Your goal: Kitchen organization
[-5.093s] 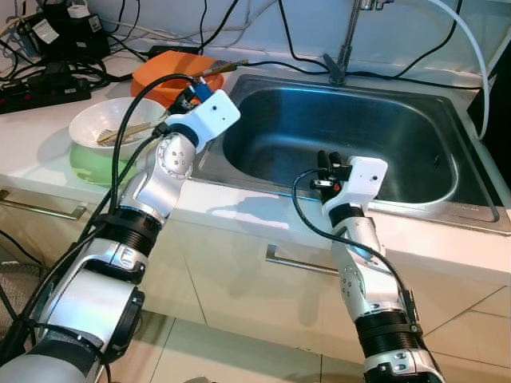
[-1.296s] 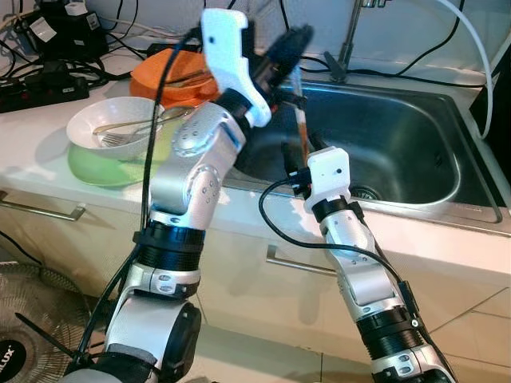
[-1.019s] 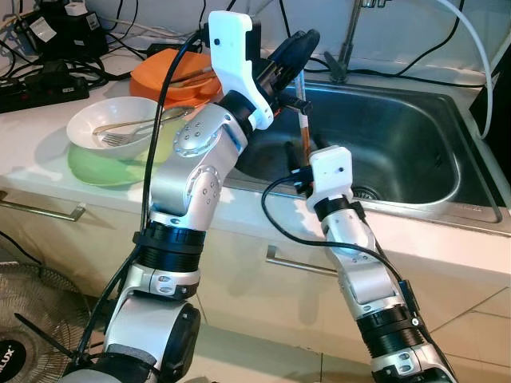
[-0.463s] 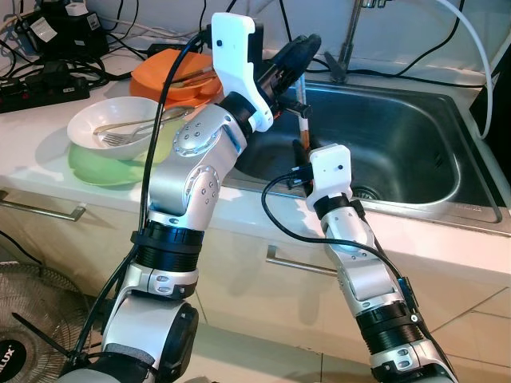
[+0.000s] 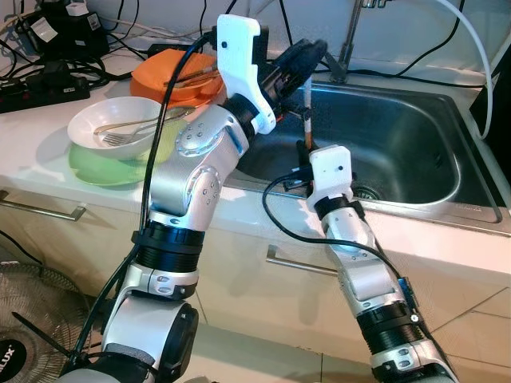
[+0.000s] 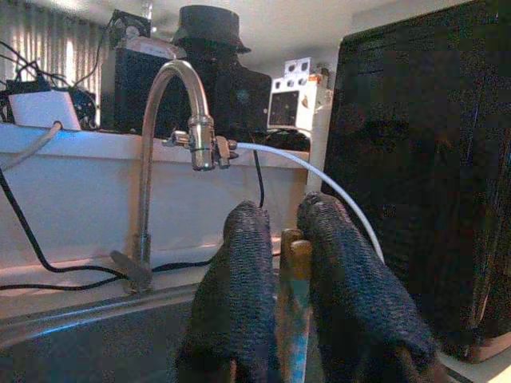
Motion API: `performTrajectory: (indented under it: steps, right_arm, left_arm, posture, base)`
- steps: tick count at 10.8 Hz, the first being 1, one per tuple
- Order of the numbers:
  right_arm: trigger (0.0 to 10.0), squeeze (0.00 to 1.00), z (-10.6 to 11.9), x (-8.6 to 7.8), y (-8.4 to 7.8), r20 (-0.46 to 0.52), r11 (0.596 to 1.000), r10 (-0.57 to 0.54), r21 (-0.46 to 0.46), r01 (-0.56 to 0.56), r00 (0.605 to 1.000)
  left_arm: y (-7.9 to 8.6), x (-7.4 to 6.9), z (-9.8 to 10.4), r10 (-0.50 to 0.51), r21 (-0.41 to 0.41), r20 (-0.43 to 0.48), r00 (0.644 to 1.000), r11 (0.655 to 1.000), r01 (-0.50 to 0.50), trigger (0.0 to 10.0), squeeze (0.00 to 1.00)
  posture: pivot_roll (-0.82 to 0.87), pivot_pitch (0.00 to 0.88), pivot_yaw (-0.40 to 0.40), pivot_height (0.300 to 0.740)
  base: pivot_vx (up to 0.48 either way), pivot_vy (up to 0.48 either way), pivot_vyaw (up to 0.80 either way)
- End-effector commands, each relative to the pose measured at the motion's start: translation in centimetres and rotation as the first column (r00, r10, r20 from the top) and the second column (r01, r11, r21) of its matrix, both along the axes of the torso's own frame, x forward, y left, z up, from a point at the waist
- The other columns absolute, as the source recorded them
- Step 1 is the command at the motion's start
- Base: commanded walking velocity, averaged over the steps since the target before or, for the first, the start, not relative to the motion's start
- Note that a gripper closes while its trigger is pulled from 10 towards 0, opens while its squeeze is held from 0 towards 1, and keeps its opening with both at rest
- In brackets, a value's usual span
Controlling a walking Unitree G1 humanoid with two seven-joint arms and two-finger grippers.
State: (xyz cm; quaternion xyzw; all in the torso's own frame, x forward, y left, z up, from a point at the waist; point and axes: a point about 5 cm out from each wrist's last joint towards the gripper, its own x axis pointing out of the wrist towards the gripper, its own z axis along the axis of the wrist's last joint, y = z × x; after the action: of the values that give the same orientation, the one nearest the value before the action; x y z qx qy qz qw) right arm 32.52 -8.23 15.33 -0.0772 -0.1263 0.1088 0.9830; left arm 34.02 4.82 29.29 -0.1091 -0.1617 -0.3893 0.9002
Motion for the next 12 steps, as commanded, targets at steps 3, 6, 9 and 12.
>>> performTrajectory:
  steps: [3, 6, 9, 12]
  right_arm:
    - [0.0, 0.0, 0.3, 0.4, -0.3, -0.004, 0.999, -0.028, 0.015, 0.028, 1.0]
    - [0.0, 0.0, 0.5, 1.5, -1.4, -0.022, 0.996, -0.091, 0.021, 0.092, 0.996]
    - [10.0, 0.0, 1.3, 3.3, -1.5, -0.042, 0.994, -0.109, 0.008, 0.109, 0.993]
    - [10.0, 0.0, 0.8, 5.6, -1.9, -0.162, 0.989, -0.148, 0.004, 0.151, 0.976]
  left_arm:
    - [0.2, -0.1, 0.2, -0.001, 0.006, 0.006, 1.0, 1.0, 0.001, 10.0, 1.0]
    - [0.6, -0.4, 0.2, -0.004, -0.007, 0.023, 1.0, 1.0, 0.004, 10.0, 0.0]
    - [2.3, -0.5, -1.9, 0.047, 0.044, -0.028, 0.998, 0.998, -0.046, 10.0, 0.0]
    - [5.1, -1.0, -6.9, 0.151, 0.204, -0.134, 0.979, 0.971, -0.122, 10.0, 0.0]
  posture:
    - [-0.12, 0.0, 0.02, 0.74]
    - [-0.12, 0.0, 0.013, 0.74]
    - [-0.11, 0.0, 0.007, 0.74]
    - [-0.09, 0.0, -0.002, 0.74]
  base:
    - [0.0, 0.0, 0.0]
    - [0.0, 0.0, 0.0]
    - [0.0, 0.0, 0.0]
    - [0.0, 0.0, 0.0]
